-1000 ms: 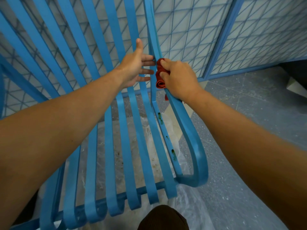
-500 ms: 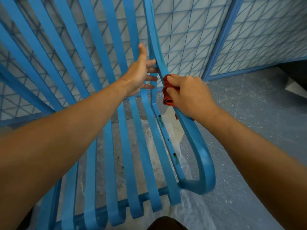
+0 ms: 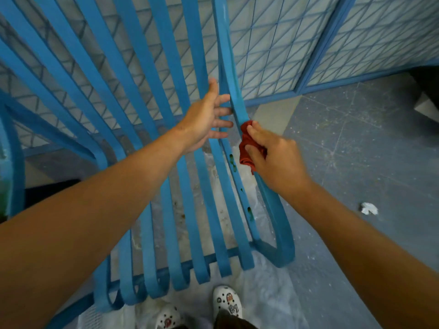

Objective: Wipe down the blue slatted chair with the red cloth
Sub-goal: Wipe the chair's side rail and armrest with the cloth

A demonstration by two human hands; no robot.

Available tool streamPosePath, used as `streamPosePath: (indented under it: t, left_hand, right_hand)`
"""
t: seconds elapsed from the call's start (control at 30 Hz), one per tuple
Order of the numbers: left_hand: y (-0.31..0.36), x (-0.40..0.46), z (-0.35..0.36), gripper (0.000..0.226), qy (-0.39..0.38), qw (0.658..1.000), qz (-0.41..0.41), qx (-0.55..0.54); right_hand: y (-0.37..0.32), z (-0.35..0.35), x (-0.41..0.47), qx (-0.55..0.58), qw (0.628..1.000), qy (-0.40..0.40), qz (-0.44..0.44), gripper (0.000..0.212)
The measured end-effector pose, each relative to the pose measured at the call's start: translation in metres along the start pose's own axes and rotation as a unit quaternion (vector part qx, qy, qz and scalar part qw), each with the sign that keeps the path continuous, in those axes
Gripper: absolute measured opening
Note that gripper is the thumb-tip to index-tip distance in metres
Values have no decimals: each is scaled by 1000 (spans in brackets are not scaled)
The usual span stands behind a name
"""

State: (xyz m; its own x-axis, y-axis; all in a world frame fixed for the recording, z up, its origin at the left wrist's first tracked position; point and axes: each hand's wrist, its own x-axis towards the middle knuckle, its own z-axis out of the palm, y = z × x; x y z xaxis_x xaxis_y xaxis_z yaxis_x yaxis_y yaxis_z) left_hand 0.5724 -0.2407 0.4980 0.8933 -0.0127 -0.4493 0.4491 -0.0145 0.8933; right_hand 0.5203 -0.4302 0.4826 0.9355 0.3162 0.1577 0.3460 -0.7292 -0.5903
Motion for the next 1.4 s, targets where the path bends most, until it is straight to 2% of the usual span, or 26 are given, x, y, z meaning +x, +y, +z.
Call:
streamPosePath:
  t: [0.13, 0.33, 0.5, 0.57, 0.7, 0.8, 1.2, 1.4]
  left_hand:
    - [11, -4, -1, 71, 8, 1000, -25, -10]
    - [20, 1, -1, 60, 3, 999, -42, -22]
    - [29, 17, -1, 26, 37, 999, -26, -28]
    - [32, 25, -4, 20, 50, 998, -13, -35]
    - [39, 44, -10, 37, 51, 998, 21, -17]
    - [43, 54, -17, 41, 56, 998, 23, -20]
    - [58, 65, -33, 28, 33, 998, 31, -47]
    - [61, 68, -38, 29, 28, 997, 24, -62]
  right_hand:
    - [2, -7, -23, 1, 1000, -10, 4, 45]
    - [0, 4, 3, 12, 1000, 4, 18, 42]
    - [-4, 14, 46, 73, 995, 22, 57, 43]
    - [-5, 18, 63, 96, 993, 31, 63, 43]
    - [-4, 21, 83, 105, 992, 45, 60, 43]
    - [-3, 21, 88, 94, 993, 49, 57, 43]
    - [-3, 10, 21, 78, 993, 25, 87, 39]
    - [-9, 9, 25, 51, 993, 23, 99, 38]
